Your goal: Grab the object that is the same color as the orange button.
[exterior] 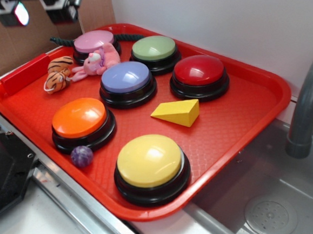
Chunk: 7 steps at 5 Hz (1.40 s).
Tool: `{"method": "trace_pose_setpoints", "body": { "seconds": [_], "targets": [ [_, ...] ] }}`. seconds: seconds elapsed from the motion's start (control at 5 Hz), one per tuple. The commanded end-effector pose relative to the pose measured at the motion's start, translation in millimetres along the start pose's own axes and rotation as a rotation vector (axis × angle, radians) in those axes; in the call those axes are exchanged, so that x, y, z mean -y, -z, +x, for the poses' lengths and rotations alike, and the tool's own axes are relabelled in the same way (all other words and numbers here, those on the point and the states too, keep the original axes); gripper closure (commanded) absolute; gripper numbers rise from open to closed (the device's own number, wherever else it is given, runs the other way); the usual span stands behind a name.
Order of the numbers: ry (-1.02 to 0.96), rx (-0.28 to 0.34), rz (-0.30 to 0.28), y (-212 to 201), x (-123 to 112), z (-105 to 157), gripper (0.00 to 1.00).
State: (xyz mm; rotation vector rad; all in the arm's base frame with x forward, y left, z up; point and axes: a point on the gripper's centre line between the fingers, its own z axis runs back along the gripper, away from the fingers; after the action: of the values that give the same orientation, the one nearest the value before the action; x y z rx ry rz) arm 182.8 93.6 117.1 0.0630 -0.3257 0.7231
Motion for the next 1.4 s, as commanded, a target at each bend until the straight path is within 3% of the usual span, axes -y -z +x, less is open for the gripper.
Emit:
{"method": "trace_pose_setpoints", "body": {
  "seconds": [0.0,0.4,0.6,0.8,1.0,1.2],
  "targets": [
    [-0.116,0.081,0.083,38.0,-21.8,11.0,0.0],
    [-0.135,0.016,0.062,76.5,-21.5,6.9,0.0],
    [-0.132,-0.003,0.038,83.8,-22.9,6.8,0.66],
    [-0.15,-0.02,0.025,87.4,-26.0,7.1,1.0],
    [-0.145,-0.031,0.008,88.7,-24.0,6.1,1.0],
    [-0.06,-0.054,0.03,74.5,-7.4,7.4,1.0]
  ]
}}
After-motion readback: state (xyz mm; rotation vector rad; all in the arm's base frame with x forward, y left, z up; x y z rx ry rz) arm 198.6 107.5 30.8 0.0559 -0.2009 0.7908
